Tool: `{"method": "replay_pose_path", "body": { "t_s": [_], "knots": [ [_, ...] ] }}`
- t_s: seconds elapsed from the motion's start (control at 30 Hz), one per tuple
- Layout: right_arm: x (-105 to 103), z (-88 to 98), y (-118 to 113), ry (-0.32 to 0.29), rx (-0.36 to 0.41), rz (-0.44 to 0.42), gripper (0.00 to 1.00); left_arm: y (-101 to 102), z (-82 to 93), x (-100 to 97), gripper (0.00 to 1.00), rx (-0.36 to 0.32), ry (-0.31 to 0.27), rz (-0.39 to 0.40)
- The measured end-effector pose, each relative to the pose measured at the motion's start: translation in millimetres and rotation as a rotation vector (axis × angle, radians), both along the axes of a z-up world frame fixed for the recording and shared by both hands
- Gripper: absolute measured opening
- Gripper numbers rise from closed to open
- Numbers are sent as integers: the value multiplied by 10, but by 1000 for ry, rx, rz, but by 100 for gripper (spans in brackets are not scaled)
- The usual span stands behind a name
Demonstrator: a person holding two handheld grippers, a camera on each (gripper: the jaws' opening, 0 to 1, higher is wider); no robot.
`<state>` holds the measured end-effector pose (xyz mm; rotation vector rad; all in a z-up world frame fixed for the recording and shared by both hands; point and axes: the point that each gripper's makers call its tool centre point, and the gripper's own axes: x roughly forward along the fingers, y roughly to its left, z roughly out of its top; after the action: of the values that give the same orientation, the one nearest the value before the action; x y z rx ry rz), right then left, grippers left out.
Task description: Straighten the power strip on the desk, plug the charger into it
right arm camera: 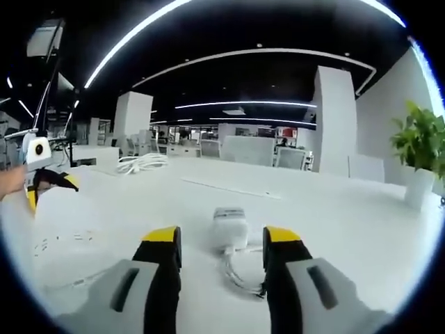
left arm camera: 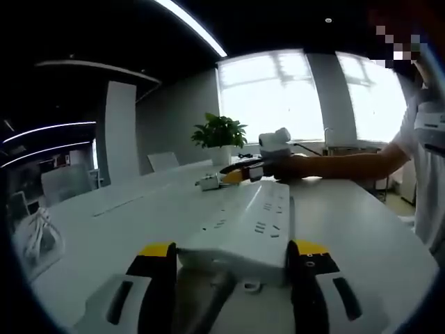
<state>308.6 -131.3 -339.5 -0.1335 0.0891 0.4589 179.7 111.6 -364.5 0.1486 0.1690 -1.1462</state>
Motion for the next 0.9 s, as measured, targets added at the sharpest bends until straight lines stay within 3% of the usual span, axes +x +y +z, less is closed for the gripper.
{"method": "replay_pose_path", "body": {
  "t_s": [0.13,0.57,0.77,0.9],
  "knots": [
    [2,4,-6,0,9,-5,46,1,-1,3,67,0,1,0],
    [46,-65,30,-5,-73,4,46,-3,1,-3,67,0,0,1],
    [92,-40,-8,8,-23,-13,45,-4,1,-4,67,0,1,1],
    [106,-65,25,7,-41,-10,45,-2,0,1,67,-1,1,1]
  ]
}}
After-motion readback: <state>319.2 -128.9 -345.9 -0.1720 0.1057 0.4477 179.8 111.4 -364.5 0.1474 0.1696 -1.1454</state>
